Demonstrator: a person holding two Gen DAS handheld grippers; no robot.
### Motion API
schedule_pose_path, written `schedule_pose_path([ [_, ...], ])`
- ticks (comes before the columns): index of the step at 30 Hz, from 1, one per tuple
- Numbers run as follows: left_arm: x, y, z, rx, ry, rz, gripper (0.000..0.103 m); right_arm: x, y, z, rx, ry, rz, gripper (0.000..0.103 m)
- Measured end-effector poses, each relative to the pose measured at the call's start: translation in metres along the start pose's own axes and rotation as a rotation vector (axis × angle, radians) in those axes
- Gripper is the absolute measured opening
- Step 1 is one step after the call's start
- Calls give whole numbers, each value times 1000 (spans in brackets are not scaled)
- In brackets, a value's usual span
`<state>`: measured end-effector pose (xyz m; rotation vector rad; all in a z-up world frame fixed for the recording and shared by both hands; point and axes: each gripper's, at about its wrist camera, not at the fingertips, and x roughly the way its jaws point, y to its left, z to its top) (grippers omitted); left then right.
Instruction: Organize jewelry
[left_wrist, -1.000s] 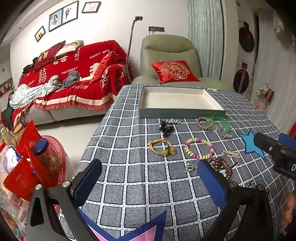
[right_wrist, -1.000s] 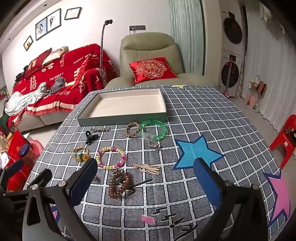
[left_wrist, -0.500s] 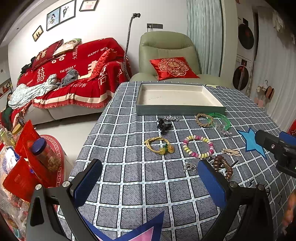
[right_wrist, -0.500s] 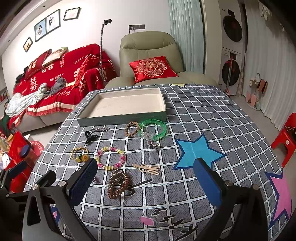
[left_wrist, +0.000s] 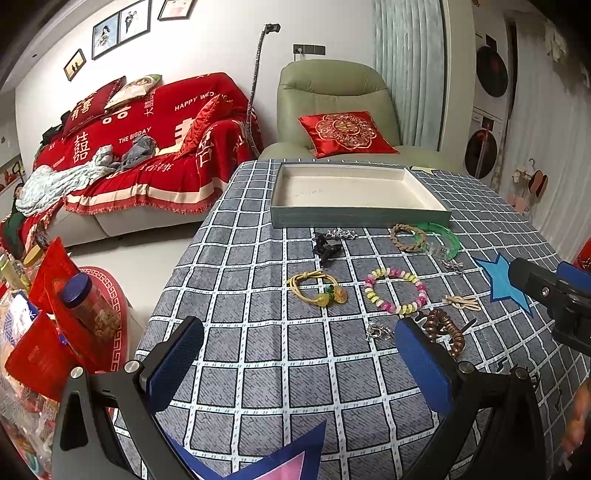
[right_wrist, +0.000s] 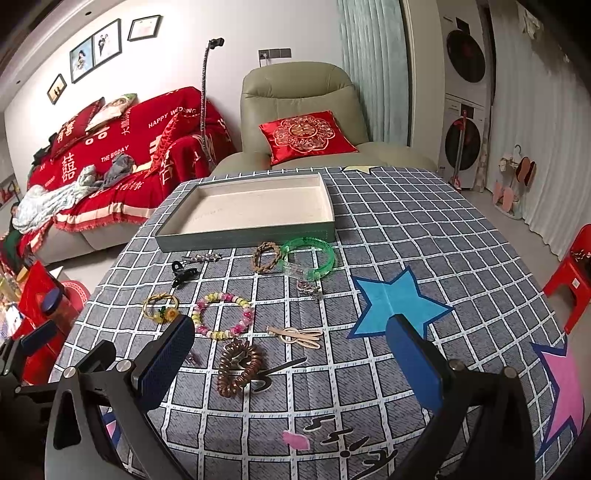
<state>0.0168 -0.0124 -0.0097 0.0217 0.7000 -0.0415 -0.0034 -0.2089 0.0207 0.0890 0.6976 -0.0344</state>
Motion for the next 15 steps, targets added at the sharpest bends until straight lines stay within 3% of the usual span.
schedule_pose_path([
  [15, 2, 2, -1, -9, 11, 0, 103, 1, 2, -1, 3, 9, 15, 103],
])
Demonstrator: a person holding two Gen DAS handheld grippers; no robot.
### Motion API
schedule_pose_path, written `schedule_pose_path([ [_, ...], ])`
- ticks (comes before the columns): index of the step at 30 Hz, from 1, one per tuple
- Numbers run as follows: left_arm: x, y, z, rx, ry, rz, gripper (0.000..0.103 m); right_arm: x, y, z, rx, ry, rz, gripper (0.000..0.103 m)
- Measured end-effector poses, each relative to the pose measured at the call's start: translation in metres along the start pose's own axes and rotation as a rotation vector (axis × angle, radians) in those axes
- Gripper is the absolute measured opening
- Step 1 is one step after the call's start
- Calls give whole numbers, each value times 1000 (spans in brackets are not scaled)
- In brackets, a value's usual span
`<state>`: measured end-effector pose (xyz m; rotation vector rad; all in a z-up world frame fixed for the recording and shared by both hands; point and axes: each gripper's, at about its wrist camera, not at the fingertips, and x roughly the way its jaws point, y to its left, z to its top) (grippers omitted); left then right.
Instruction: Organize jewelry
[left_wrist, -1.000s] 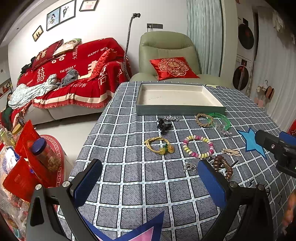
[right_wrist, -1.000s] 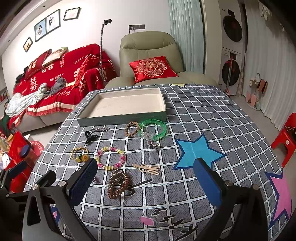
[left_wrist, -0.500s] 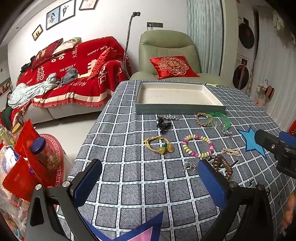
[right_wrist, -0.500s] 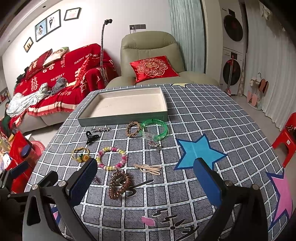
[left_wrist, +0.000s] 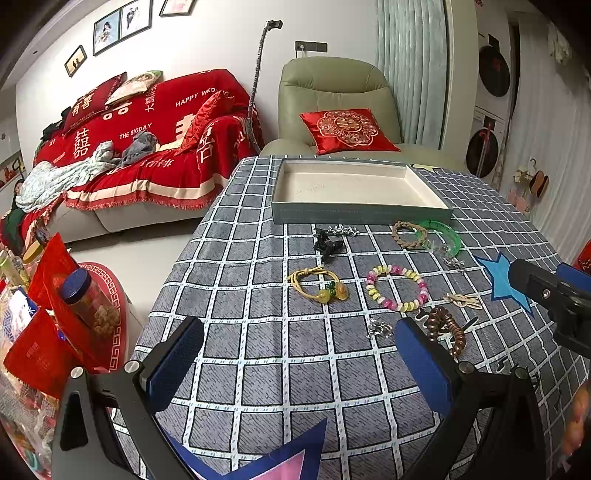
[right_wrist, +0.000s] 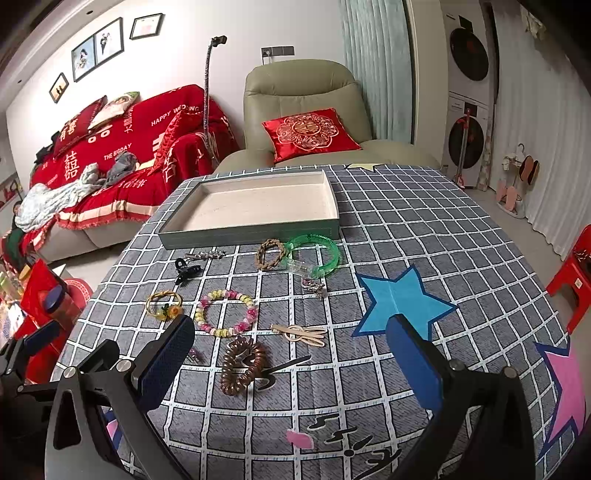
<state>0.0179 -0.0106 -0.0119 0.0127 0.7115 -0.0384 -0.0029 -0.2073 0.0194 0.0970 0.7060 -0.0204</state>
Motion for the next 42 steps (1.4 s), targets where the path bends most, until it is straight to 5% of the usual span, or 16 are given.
schedule_pose_path([
  [42, 2, 1, 0, -7, 10, 2, 103, 2, 0, 0, 5, 8, 9, 103],
])
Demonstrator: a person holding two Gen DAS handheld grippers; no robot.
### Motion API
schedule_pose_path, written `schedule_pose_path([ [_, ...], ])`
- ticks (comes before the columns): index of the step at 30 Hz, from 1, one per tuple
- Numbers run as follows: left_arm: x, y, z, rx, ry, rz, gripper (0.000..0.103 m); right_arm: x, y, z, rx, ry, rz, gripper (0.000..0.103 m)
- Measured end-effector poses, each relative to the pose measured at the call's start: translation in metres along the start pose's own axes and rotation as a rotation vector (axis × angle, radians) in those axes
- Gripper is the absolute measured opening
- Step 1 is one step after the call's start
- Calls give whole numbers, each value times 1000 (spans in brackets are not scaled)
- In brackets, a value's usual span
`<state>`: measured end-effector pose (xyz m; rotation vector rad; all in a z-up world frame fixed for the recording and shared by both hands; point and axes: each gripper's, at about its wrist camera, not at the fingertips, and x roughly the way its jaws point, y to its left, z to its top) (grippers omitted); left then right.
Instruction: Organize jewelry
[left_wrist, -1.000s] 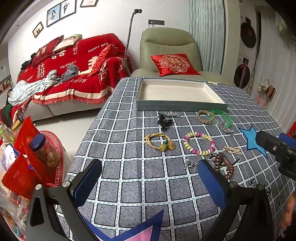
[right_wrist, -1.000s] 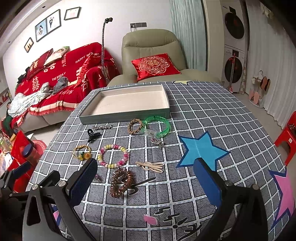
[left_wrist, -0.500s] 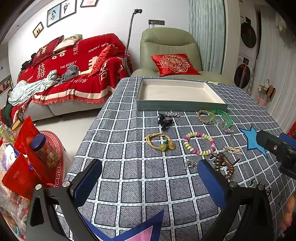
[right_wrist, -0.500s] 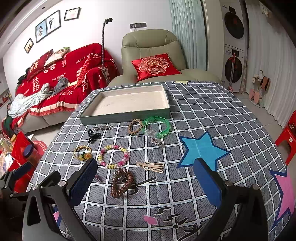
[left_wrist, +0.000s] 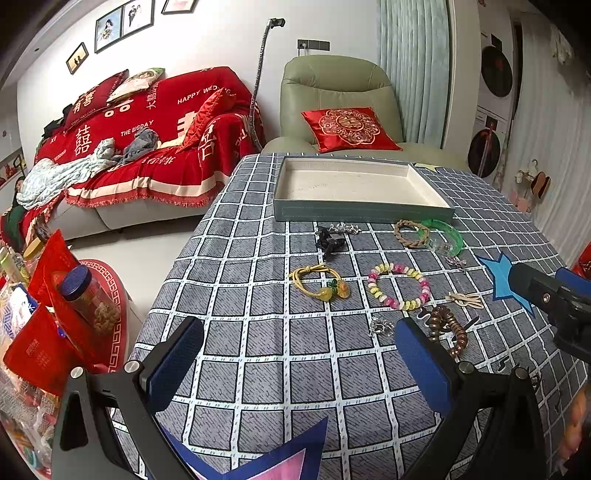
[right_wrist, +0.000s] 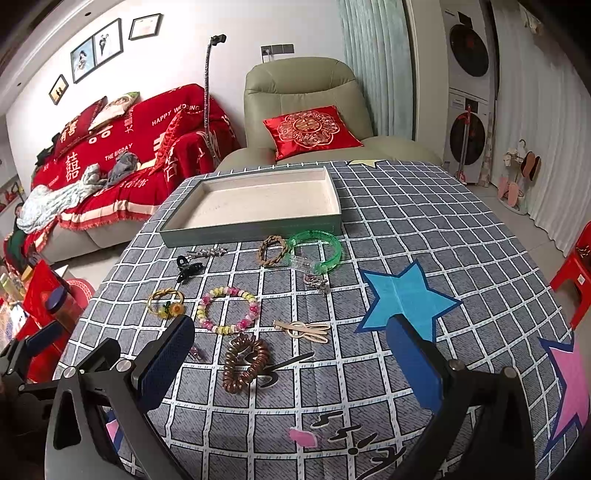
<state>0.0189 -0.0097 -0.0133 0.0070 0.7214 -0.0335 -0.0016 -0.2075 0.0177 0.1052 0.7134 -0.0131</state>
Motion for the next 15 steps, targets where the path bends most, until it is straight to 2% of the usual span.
schedule_pose_path([
  [15, 1, -1, -1, -2, 9, 0, 103, 1, 0, 0, 2, 1, 4, 103],
])
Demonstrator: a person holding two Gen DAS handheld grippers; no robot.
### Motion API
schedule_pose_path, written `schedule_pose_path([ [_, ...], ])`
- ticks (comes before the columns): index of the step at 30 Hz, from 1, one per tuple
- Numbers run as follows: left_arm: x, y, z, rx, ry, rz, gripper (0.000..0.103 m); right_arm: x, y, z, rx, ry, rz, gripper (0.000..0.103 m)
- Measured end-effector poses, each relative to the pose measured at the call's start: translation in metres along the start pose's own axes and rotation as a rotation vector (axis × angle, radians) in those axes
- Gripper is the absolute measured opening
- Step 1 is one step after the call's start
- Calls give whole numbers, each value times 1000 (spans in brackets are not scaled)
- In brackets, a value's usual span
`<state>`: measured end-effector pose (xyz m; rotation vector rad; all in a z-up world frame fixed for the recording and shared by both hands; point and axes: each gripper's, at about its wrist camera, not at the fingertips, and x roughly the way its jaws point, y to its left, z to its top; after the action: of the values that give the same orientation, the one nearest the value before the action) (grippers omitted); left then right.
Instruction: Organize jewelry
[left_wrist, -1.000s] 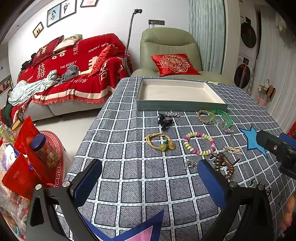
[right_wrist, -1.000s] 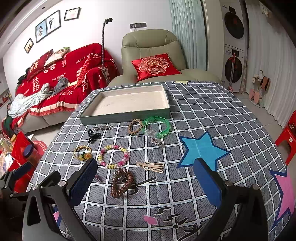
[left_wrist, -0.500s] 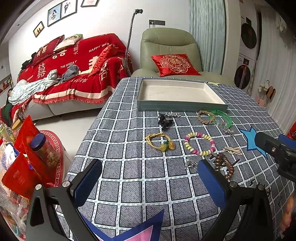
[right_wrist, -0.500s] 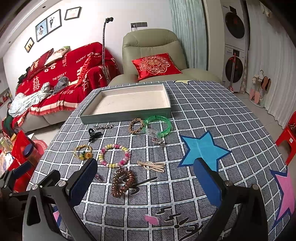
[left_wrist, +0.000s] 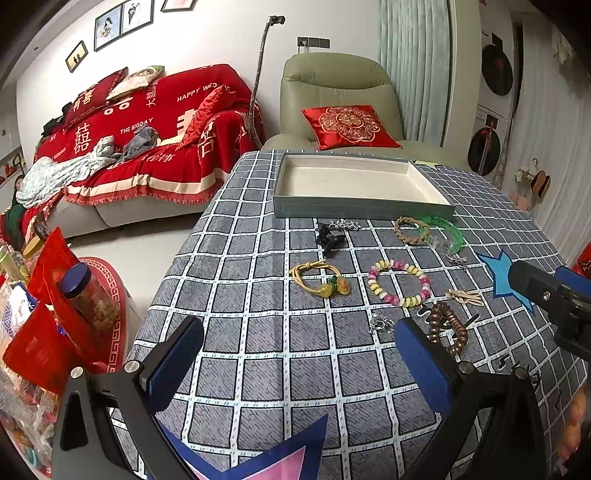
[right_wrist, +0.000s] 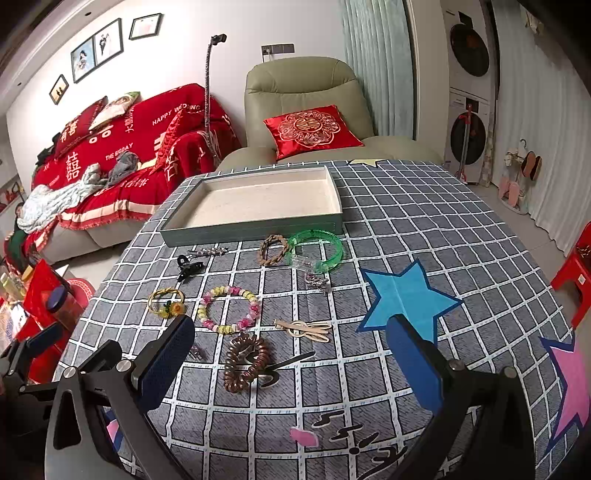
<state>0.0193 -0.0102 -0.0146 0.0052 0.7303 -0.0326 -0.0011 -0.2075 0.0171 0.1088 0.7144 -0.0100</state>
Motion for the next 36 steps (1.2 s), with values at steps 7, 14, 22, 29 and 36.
schedule_pose_path([
  [7, 0, 0, 0, 2, 1, -1, 103, 0, 1, 0, 0, -1, 0, 103],
  [14, 0, 0, 0, 2, 1, -1, 103, 0, 0, 0, 1, 0, 0, 103],
  [22, 2, -1, -1, 6, 14, -3, 103, 1, 1, -2, 4, 8, 1, 103],
  [29, 8, 2, 4, 17, 27, -6, 103, 5, -4, -2, 7, 31, 1, 103],
  [36, 30, 14, 18, 16, 83, -12, 103, 19, -19, 9, 22, 84, -4, 103],
])
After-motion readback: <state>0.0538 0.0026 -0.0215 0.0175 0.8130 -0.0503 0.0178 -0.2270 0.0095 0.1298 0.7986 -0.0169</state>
